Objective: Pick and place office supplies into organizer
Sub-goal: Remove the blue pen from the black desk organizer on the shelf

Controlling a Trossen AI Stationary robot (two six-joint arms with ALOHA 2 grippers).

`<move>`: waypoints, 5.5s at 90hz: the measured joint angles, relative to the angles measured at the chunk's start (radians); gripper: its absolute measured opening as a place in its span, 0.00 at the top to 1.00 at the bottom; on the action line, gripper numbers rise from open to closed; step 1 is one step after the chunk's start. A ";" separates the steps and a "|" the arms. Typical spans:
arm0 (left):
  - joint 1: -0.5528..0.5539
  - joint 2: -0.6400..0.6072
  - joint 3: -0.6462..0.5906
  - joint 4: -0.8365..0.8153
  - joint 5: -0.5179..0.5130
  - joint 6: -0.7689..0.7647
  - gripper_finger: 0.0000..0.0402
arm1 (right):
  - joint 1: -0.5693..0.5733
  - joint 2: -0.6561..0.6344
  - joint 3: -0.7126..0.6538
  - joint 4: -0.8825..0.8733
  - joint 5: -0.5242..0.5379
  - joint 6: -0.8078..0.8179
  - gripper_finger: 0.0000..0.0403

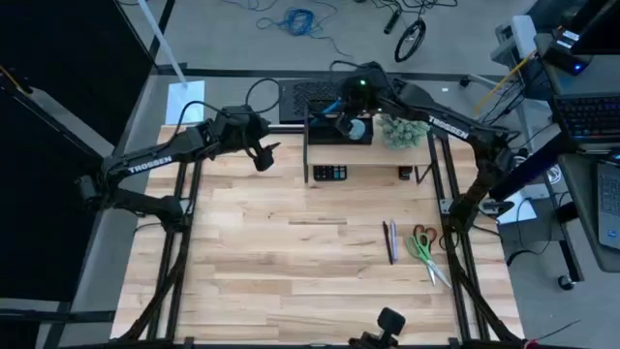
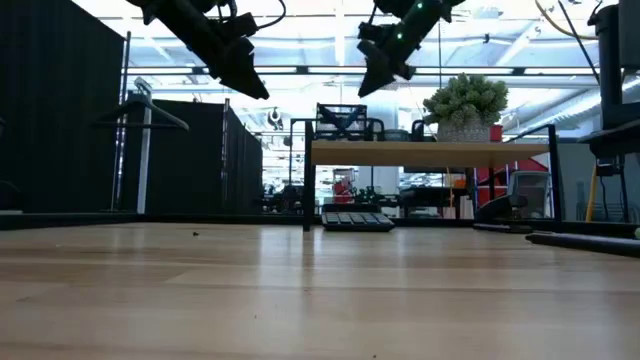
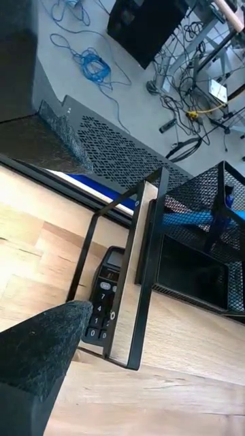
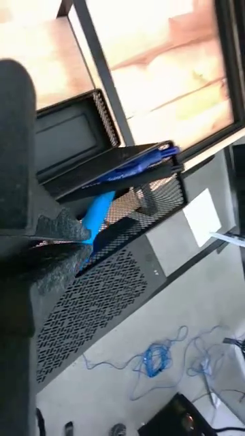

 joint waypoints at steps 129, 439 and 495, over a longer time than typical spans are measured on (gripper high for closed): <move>0.000 0.000 0.000 0.003 0.000 -0.002 0.23 | -0.122 0.039 0.002 0.053 -0.211 -0.261 0.59; -0.016 0.000 0.000 0.042 0.234 -0.061 0.23 | 0.248 -0.399 0.002 -0.470 -0.104 -0.018 1.00; -0.314 0.256 0.049 0.404 0.403 -0.141 0.23 | 0.551 -0.176 0.002 -0.463 -0.063 0.016 1.00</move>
